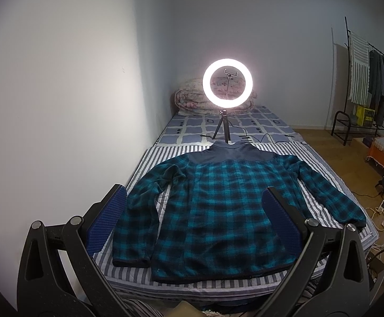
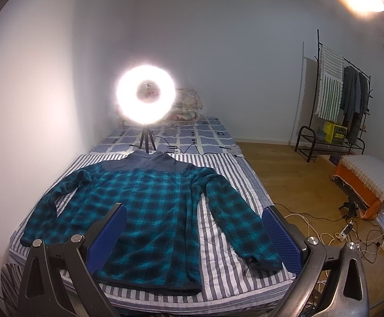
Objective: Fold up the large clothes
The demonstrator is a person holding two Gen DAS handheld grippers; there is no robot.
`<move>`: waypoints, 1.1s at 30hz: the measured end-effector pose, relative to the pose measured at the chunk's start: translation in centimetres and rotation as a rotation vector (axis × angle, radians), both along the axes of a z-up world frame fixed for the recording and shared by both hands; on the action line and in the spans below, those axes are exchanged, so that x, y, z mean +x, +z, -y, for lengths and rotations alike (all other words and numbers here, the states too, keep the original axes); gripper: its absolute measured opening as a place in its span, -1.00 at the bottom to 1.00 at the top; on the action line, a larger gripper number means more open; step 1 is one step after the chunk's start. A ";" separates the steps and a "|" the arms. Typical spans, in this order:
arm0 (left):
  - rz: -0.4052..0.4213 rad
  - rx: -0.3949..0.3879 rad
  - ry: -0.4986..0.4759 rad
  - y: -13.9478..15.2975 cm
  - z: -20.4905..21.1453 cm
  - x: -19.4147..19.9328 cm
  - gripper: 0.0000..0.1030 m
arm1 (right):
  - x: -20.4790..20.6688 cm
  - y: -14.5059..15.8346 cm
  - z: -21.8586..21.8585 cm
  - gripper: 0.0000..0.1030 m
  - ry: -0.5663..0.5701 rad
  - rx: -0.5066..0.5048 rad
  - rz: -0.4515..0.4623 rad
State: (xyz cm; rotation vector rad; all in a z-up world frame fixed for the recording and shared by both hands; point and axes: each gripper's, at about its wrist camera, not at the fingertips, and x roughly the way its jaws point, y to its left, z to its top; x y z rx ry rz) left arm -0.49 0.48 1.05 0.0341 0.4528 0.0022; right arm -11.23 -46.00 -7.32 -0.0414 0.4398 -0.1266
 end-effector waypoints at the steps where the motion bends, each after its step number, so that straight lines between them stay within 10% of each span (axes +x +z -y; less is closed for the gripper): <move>1: 0.000 0.000 0.000 0.0 0.0 0.0 1.00 | -0.1 0.0 -0.1 0.99 0.000 -0.002 0.001; 33: 0.008 -0.001 0.001 0.3 -0.2 -0.6 1.00 | -0.3 0.3 -0.5 0.99 -0.018 -0.009 0.004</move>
